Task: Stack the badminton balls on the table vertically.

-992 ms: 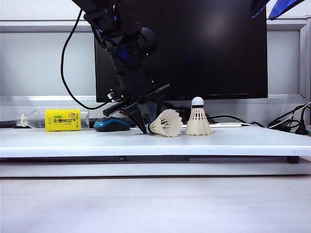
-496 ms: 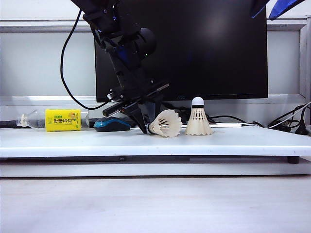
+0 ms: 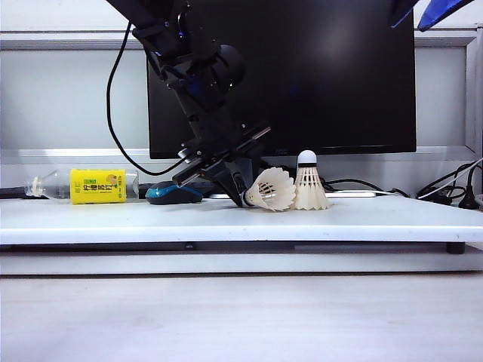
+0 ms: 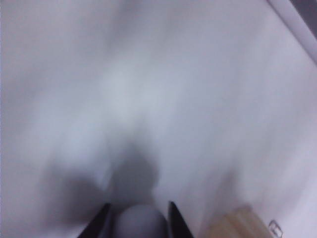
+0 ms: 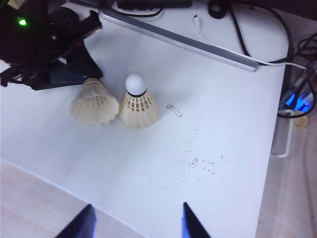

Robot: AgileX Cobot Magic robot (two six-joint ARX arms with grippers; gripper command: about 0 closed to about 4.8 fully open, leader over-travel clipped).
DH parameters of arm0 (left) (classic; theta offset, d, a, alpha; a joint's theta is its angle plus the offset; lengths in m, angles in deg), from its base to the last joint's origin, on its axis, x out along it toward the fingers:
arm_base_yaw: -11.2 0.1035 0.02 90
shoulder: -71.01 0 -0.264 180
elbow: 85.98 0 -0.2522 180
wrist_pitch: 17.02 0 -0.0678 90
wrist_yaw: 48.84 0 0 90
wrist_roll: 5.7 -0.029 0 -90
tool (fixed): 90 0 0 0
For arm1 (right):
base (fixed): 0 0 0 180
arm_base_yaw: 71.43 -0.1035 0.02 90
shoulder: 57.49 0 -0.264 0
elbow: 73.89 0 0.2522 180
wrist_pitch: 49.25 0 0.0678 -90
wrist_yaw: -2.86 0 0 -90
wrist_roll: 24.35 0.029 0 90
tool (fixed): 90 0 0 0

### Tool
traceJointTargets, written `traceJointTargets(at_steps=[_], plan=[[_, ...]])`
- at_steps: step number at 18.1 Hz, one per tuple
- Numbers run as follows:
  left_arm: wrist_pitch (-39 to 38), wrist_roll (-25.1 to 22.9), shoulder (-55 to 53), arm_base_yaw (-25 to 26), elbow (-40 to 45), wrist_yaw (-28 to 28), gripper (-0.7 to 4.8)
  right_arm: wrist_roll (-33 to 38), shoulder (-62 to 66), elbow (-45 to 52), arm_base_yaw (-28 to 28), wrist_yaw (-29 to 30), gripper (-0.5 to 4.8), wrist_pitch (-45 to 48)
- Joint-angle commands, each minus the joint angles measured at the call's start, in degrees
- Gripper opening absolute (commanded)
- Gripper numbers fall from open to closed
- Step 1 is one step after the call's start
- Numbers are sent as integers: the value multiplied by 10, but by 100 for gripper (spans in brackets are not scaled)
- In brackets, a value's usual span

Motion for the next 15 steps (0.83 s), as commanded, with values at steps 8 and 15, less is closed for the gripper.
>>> traceJointTargets(at_steps=[8,15], plan=[[-34,-158,19,0,-95,27,120,3,-4,-3,0,-8,228,8],[-37,-353,67,-14,-95,97,120,3,-33,-3,2,-80,228,27]])
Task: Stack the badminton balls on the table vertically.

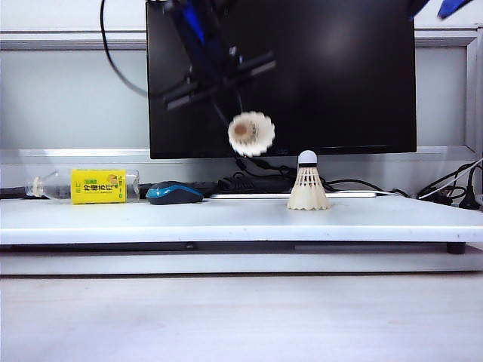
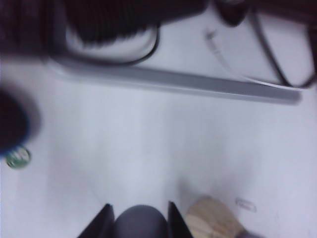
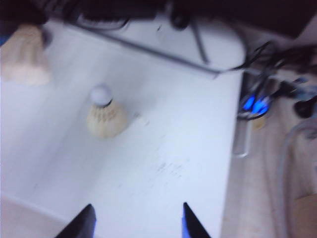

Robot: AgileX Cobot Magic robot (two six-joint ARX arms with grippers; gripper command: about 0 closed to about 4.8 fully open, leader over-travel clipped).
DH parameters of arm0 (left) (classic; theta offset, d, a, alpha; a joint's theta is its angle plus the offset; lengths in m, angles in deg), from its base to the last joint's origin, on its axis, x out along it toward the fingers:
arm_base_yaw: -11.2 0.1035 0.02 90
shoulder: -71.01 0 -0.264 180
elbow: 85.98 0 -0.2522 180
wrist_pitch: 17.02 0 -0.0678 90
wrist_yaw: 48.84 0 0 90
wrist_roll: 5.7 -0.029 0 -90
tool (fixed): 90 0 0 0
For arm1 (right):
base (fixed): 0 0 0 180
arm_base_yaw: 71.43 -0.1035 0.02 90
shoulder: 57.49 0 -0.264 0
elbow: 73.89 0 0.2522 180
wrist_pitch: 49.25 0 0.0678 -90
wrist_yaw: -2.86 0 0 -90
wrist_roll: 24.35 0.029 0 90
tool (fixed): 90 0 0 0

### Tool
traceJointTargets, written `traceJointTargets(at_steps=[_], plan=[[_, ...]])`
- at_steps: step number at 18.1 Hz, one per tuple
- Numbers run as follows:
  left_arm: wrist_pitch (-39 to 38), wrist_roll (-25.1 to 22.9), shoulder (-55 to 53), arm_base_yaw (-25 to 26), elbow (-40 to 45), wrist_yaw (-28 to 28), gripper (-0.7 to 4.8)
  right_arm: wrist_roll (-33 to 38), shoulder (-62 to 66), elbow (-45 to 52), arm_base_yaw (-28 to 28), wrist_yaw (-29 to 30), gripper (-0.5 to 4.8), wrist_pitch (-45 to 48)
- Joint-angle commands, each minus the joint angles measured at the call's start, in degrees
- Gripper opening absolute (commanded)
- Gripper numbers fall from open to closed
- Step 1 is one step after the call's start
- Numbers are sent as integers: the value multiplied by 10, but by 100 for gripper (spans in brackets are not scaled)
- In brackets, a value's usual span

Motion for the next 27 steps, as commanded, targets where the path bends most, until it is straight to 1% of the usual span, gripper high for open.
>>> traceJointTargets(at_steps=[1,2,4,6,9,10,11,13,15,19,20,21,22,23,25,27], plan=[[4,-62,9,-8,-2,1,120,2,-19,-3,0,-16,228,22],[4,-73,9,-10,-2,-2,120,2,-26,-3,0,-29,228,23],[10,-75,9,-18,-1,-9,121,2,-36,-3,0,-53,228,22],[30,-91,10,-32,-2,-5,121,2,-45,-3,0,-65,228,20],[67,-123,11,-59,-1,19,121,2,-53,-3,0,-85,228,13],[75,-134,10,-70,-1,35,121,2,-54,-3,0,-92,228,10],[100,-159,10,-89,0,65,121,2,-54,-3,0,-101,228,1],[118,-168,10,-101,0,78,121,2,-55,-3,0,-102,228,-6],[136,-178,10,-102,7,93,120,2,-55,-3,0,-112,228,-8],[178,-188,10,-102,31,99,120,2,-57,-3,0,-122,228,-8],[194,-202,10,-102,37,101,120,2,-57,-2,0,-127,228,-8],[225,-228,10,-109,47,107,120,2,-57,-2,0,-127,228,-8],[253,-258,10,-116,53,129,120,2,-57,-2,0,-127,227,-8],[288,-312,10,-128,56,147,120,2,-57,-1,0,-127,220,-9],[320,-352,9,-142,56,159,120,2,-57,3,0,-127,220,-7],[341,-375,9,-153,57,178,120,2,-57,13,0,-127,220,-3]])
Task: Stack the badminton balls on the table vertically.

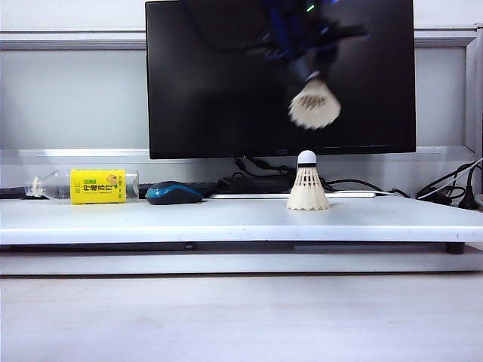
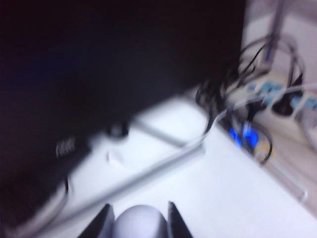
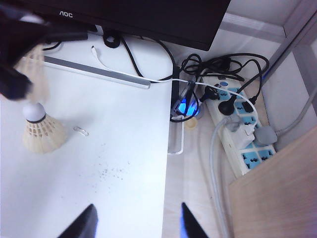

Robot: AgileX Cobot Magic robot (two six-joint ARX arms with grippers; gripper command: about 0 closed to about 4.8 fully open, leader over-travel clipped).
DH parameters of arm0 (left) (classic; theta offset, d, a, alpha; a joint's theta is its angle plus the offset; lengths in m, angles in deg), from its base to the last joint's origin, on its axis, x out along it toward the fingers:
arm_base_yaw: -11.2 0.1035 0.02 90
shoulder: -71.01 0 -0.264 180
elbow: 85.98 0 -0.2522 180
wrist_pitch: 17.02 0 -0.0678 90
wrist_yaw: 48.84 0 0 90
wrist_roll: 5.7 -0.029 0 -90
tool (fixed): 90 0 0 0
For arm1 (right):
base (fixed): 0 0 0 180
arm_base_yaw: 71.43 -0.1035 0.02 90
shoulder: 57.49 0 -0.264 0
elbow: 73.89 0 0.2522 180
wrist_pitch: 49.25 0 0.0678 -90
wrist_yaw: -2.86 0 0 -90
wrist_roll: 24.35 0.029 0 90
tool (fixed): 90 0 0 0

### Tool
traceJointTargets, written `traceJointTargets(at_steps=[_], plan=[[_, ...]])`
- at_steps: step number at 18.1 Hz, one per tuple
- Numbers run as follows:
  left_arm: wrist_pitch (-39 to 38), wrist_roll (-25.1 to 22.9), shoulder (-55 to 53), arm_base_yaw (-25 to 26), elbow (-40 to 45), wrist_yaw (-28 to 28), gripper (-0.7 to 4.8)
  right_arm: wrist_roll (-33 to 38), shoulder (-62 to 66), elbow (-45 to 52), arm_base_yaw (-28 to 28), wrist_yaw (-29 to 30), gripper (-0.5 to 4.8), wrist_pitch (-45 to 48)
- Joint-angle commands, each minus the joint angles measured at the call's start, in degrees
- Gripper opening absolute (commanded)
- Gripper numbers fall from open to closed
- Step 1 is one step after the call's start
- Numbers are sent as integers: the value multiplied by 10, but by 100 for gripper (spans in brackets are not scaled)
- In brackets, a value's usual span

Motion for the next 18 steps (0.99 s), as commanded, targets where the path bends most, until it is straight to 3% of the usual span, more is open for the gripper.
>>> traceJointTargets(at_steps=[1,8,16,18], plan=[[53,-48,3,-13,20,37,120,2,-2,20,0,-7,220,9],[108,-49,4,-11,77,49,120,0,-2,30,2,-27,220,8],[258,-62,8,-9,170,64,120,-4,-2,33,7,-26,220,4],[330,-64,16,-9,215,64,120,-7,-2,33,7,-26,220,3]])
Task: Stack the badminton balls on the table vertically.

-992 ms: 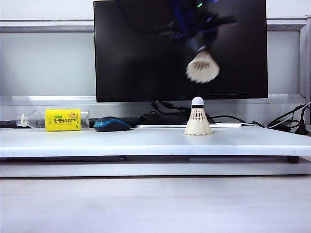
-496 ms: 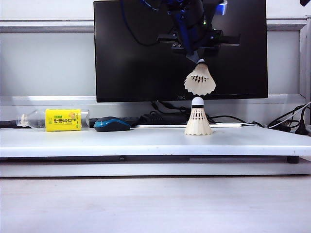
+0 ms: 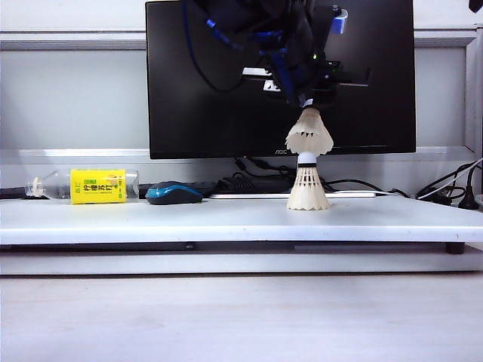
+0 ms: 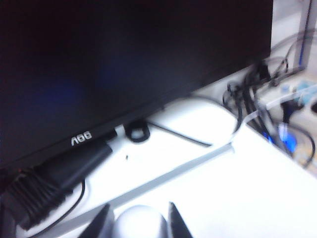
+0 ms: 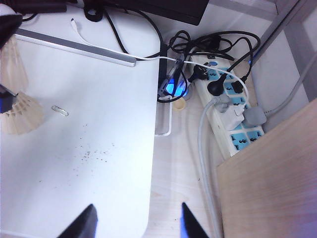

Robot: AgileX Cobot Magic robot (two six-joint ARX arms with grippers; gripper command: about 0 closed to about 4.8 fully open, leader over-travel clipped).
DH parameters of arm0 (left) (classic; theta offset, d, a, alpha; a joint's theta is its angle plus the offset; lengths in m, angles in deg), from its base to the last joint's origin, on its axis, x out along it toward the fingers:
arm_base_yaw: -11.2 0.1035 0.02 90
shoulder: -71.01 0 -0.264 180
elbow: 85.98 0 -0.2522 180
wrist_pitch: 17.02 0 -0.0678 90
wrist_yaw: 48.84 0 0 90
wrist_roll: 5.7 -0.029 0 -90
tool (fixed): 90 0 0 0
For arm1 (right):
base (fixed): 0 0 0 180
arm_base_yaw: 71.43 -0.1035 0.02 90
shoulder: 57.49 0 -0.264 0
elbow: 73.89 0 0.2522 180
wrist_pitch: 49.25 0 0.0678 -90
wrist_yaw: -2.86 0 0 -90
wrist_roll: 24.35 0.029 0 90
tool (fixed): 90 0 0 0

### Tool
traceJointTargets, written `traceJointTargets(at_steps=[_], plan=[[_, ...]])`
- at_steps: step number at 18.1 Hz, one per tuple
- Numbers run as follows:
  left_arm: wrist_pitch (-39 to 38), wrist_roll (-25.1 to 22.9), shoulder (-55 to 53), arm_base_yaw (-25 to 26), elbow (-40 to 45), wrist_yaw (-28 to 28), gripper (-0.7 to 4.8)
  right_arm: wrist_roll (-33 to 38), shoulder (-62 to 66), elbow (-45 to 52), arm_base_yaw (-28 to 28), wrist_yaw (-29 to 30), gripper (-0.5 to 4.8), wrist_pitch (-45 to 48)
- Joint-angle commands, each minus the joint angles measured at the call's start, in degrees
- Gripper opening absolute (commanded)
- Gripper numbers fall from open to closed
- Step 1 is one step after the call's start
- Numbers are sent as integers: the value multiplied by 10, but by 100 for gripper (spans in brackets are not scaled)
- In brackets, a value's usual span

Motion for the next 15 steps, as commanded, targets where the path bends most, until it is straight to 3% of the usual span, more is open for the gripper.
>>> traceJointTargets(at_steps=[1,5,15], plan=[[85,-8,10,-1,44,1,120,-4,-2,-1,0,-2,220,6],[168,-17,10,-1,89,-3,120,-6,-2,0,0,0,219,3],[207,-15,4,-1,125,-18,120,-5,-2,34,0,7,219,-2]])
